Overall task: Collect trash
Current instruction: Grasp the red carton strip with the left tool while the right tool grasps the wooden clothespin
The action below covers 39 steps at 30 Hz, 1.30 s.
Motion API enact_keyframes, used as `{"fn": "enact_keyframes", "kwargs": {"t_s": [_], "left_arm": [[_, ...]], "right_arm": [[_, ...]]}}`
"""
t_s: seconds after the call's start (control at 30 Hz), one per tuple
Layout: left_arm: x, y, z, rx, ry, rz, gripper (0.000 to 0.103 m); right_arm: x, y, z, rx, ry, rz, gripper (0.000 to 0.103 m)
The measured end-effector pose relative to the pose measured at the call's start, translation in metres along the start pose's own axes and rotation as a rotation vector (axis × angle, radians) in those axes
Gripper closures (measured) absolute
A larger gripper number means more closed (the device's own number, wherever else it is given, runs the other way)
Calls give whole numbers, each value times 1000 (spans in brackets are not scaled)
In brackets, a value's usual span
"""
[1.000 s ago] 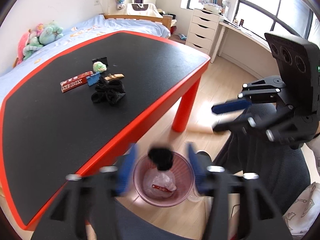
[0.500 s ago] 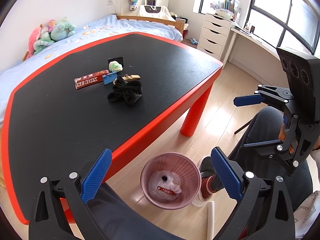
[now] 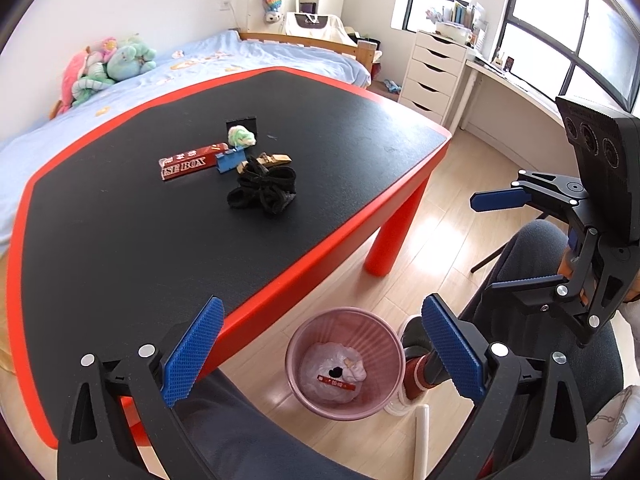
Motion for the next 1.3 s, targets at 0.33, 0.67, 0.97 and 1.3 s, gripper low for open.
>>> {"fn": "enact_keyframes", "kwargs": {"t_s": [0.33, 0.67, 0.97, 1.3], "left_arm": [[-8, -29, -12, -5, 17, -34, 8], [-5, -73, -35, 19, 27, -58, 8], [13, -114, -57, 62, 25, -63, 8], [49, -150, -65, 143, -11, -23, 8]], "right_arm": [[-4, -5, -33, -39, 35, -5, 3], [3, 1, -83, -83, 62, -6, 3], [27, 8, -125, -150, 53, 5, 3], [71, 14, -146, -212, 1, 0, 3]]}}
Point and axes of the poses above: each gripper's, at about its wrist camera, not at the fingertips, and x roughly the way its jaws point, y to its right, z to its underside, the point moved 10 cm from there along x, roughly the way its jaws point, and after that the axes turned 15 degrees about x, right-handed, at the moved point
